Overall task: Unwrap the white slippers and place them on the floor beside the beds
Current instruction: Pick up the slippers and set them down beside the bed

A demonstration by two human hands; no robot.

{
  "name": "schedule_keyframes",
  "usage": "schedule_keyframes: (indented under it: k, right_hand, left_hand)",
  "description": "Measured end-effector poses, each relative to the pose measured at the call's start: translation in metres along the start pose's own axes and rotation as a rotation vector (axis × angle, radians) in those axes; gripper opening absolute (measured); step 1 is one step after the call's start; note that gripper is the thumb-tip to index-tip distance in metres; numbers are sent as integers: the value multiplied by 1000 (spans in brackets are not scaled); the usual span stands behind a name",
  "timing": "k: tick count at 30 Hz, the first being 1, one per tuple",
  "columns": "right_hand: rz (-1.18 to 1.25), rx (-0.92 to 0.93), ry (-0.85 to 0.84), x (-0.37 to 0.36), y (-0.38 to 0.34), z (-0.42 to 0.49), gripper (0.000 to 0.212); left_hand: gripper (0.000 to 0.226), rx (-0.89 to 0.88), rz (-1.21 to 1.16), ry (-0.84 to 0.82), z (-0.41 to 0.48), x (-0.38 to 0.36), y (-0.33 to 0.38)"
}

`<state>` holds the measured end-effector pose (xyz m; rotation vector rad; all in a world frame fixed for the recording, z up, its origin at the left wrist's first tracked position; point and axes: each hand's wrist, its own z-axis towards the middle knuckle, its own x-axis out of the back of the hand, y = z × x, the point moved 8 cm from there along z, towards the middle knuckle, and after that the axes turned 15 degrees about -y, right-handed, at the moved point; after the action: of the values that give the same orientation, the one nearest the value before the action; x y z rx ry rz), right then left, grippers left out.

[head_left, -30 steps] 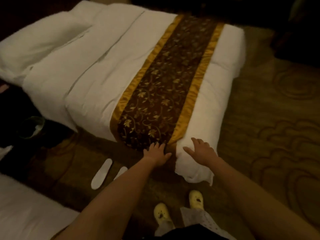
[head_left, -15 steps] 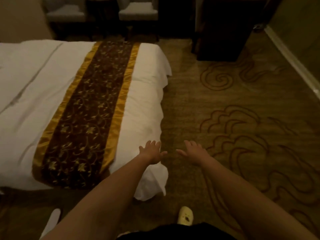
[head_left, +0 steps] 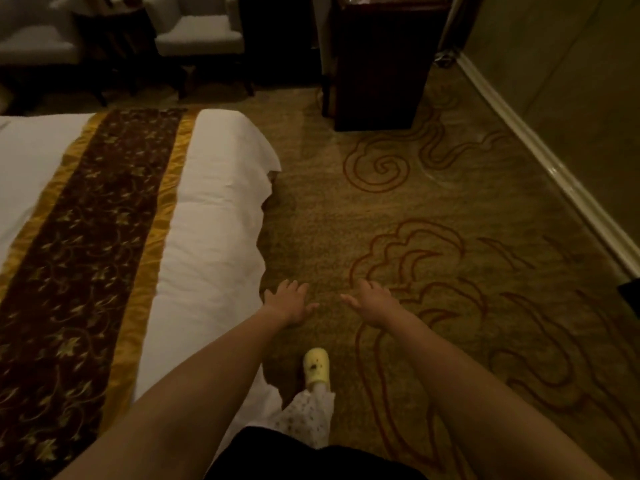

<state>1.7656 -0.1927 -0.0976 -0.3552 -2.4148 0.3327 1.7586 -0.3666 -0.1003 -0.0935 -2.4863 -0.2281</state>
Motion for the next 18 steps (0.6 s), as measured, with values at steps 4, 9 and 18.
schedule_keyframes:
  k: [4,9,18]
  right_hand:
    - [-9,-27,10,58,11,51,75]
    - [-2,-62,16,137,20,114,72]
    - [8,-95,-29,254,30,215,71]
  left_hand:
    - [68,-6,-9,-30,60,48,4]
    - [67,-36,15,-47,125,132,7]
    - [66,-60,10,-129,213,252,13]
